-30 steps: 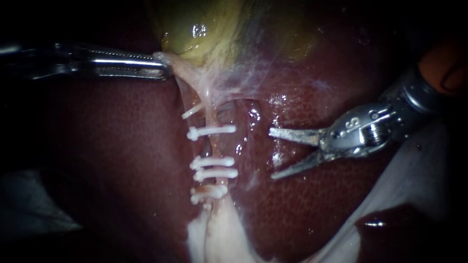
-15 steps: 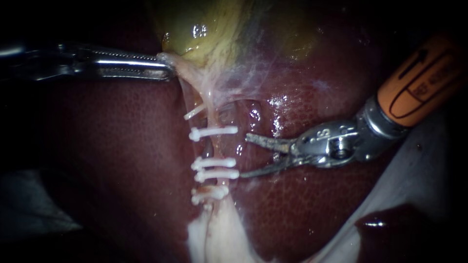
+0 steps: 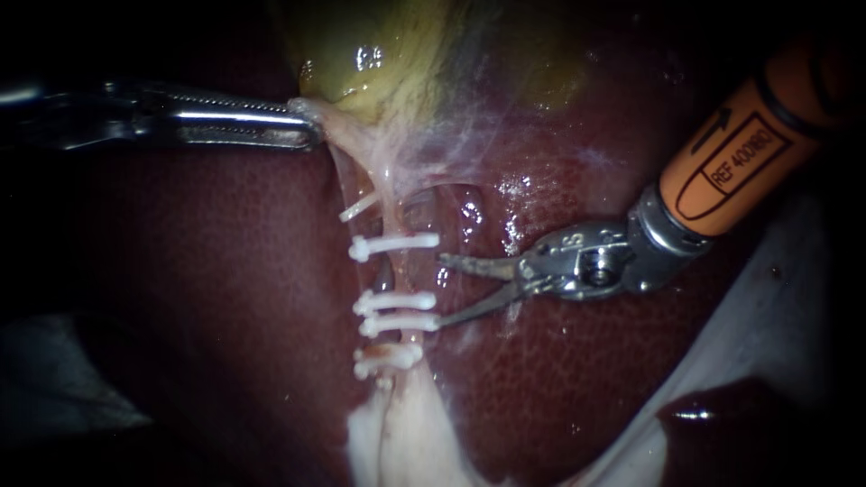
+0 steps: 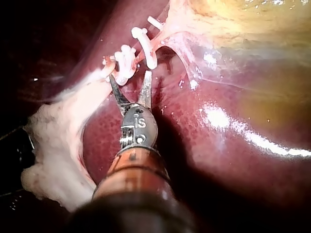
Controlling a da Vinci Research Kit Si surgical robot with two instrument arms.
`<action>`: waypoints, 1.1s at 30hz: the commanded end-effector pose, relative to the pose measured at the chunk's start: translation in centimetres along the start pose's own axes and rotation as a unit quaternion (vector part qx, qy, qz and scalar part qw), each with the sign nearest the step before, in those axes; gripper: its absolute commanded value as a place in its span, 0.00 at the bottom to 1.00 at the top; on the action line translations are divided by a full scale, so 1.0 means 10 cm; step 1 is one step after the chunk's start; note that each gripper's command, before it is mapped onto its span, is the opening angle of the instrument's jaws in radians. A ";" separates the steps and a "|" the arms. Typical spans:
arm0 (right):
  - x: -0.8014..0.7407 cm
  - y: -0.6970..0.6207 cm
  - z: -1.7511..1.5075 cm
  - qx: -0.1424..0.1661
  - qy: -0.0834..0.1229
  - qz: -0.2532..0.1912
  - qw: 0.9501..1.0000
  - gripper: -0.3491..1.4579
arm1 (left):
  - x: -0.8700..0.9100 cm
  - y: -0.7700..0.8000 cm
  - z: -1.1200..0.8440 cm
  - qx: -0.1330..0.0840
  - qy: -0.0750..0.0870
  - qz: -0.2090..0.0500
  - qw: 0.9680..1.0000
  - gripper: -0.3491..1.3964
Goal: Go to the cutting position right tube
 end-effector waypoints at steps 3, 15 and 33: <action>0.003 0.003 0.009 0.005 0.009 0.000 1.000 0.95 | 0.000 0.000 -0.001 0.000 0.000 0.000 1.000 0.00; 0.017 0.020 0.030 0.055 0.074 0.018 0.996 0.95 | 0.000 0.001 -0.001 0.000 0.000 0.000 1.000 0.00; 0.032 0.022 0.068 0.119 0.116 0.026 0.986 0.91 | 0.000 0.001 0.000 0.001 0.000 0.000 1.000 0.00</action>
